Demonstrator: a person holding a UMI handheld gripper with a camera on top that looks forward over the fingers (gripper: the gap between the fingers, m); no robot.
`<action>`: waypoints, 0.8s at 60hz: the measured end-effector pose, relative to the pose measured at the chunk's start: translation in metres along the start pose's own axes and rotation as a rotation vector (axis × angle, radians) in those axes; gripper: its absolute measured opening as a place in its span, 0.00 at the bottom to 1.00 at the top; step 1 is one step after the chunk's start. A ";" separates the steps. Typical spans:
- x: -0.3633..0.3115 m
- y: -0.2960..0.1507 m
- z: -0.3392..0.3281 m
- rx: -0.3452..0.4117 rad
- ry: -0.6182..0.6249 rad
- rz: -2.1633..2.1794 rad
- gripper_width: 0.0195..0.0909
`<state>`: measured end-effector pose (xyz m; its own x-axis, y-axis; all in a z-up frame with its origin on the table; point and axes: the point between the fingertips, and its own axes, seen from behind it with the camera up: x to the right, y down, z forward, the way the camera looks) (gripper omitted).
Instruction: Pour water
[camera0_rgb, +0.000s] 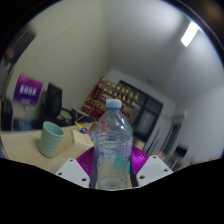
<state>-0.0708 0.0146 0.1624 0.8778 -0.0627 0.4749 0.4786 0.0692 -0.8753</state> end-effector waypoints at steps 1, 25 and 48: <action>0.002 -0.007 0.004 0.012 0.001 -0.068 0.39; -0.056 -0.096 0.081 0.248 -0.077 -1.621 0.39; -0.079 -0.092 0.091 0.306 -0.091 -1.876 0.40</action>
<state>-0.1822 0.1035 0.2132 -0.7106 -0.2110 0.6712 0.6593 0.1337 0.7399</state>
